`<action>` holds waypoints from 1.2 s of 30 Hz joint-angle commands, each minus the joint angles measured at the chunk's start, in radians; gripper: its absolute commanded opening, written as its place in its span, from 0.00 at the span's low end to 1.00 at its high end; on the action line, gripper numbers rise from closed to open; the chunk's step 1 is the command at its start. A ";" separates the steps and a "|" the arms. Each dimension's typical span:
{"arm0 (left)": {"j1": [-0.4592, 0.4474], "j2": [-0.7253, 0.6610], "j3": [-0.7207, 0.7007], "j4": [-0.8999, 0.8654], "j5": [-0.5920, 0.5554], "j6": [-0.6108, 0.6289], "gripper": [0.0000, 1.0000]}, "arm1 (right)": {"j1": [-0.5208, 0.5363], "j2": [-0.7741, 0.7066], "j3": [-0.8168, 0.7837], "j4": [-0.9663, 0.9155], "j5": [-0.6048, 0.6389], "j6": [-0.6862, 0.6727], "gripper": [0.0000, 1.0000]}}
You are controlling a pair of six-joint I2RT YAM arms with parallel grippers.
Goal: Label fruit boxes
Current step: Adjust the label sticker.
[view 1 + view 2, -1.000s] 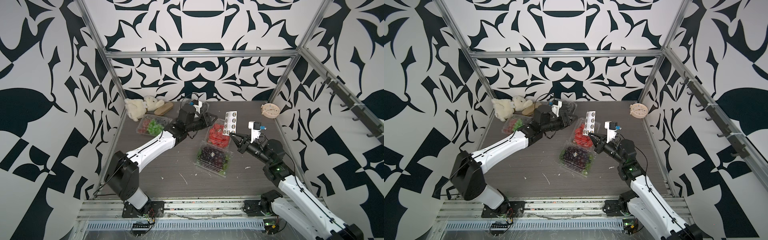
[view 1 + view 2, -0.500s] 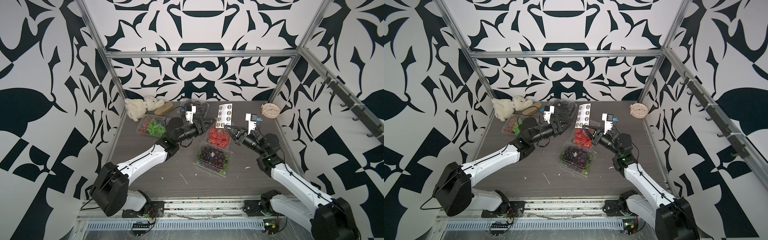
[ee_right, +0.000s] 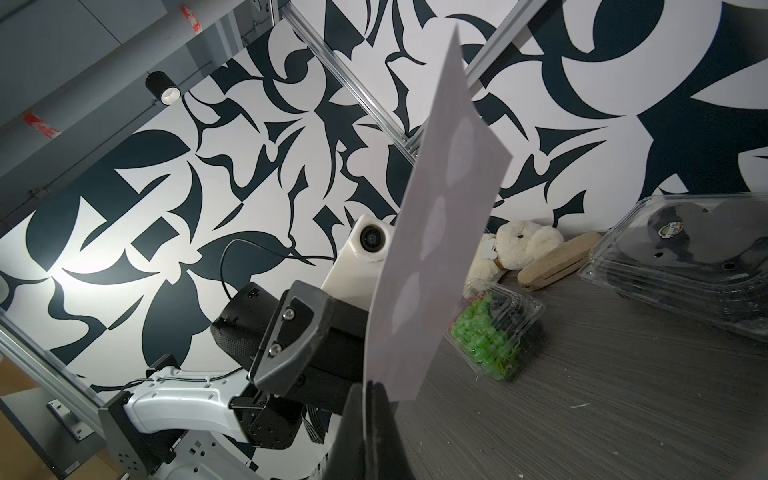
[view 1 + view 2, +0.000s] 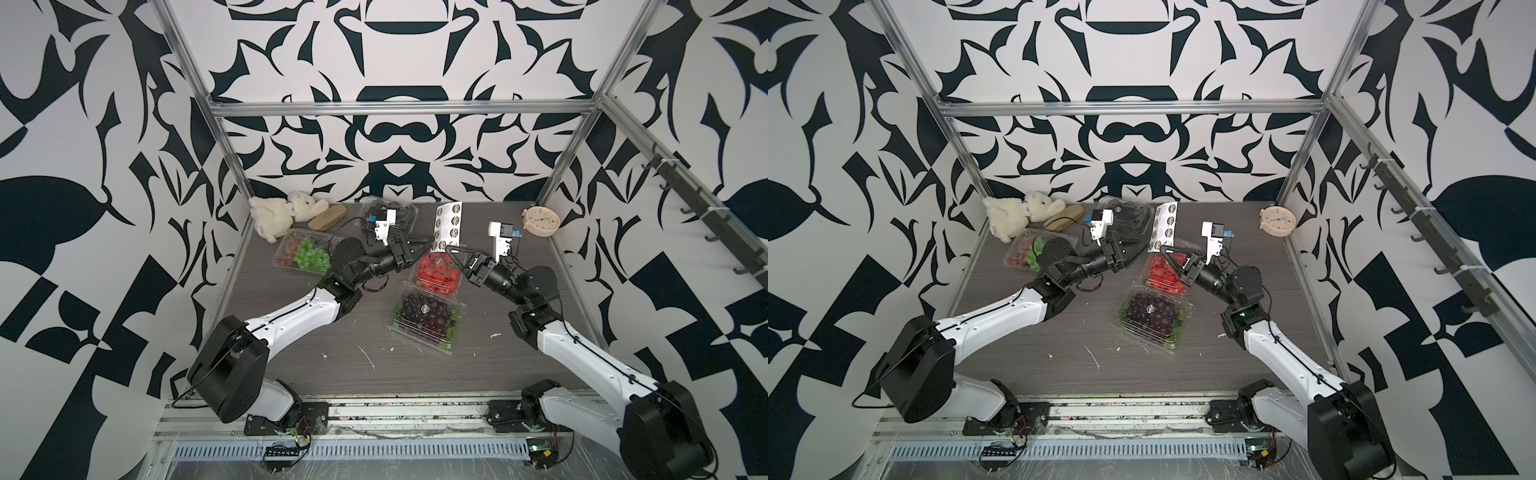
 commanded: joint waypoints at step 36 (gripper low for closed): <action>-0.032 0.056 0.044 0.139 0.021 -0.026 0.00 | 0.015 -0.046 0.038 0.004 0.046 0.004 0.19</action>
